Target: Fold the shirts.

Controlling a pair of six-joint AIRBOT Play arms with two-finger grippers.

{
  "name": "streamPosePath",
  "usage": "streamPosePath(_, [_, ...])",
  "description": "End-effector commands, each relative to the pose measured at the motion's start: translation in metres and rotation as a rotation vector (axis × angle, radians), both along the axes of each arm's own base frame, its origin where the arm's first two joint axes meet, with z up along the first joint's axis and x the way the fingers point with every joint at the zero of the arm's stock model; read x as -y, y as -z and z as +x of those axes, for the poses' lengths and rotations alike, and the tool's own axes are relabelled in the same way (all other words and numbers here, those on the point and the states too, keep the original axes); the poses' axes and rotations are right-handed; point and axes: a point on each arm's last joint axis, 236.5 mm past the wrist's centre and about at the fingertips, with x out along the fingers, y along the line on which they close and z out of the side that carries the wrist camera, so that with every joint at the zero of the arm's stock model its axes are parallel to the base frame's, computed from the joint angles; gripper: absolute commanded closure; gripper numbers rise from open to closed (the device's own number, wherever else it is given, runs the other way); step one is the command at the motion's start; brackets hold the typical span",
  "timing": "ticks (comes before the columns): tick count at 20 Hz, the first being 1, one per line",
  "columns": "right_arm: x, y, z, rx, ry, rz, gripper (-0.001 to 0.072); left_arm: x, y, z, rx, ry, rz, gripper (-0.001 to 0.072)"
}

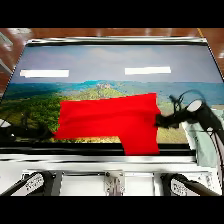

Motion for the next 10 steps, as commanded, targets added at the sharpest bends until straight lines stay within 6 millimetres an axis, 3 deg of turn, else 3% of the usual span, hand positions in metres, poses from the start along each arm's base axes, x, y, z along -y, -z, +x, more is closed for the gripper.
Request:
streamPosePath(1, [-0.001, -0.067, 0.080, 0.220, 0.084, 0.020, 0.0650, -0.017, -0.051, 0.074, 0.223, -0.112, 0.015, 0.0668])
streamPosePath(3, [-0.003, -0.082, 0.115, 0.277, 0.081, 0.017, 0.0650, -0.009, -0.072, 0.113, 0.315, -0.154, -0.031, 0.0667])
streamPosePath(5, [-0.002, -0.086, 0.149, 0.314, 0.133, 0.044, 0.0650, 0.003, -0.078, 0.144, 0.358, -0.155, -0.054, 0.0667])
streamPosePath(8, [-0.002, -0.072, 0.185, 0.312, 0.201, 0.083, 0.0650, 0.013, -0.066, 0.178, 0.347, -0.166, -0.058, 0.0667])
streamPosePath(10, [-0.005, -0.045, 0.192, 0.258, 0.222, 0.109, 0.0649, 0.018, -0.048, 0.190, 0.294, -0.192, -0.081, 0.0666])
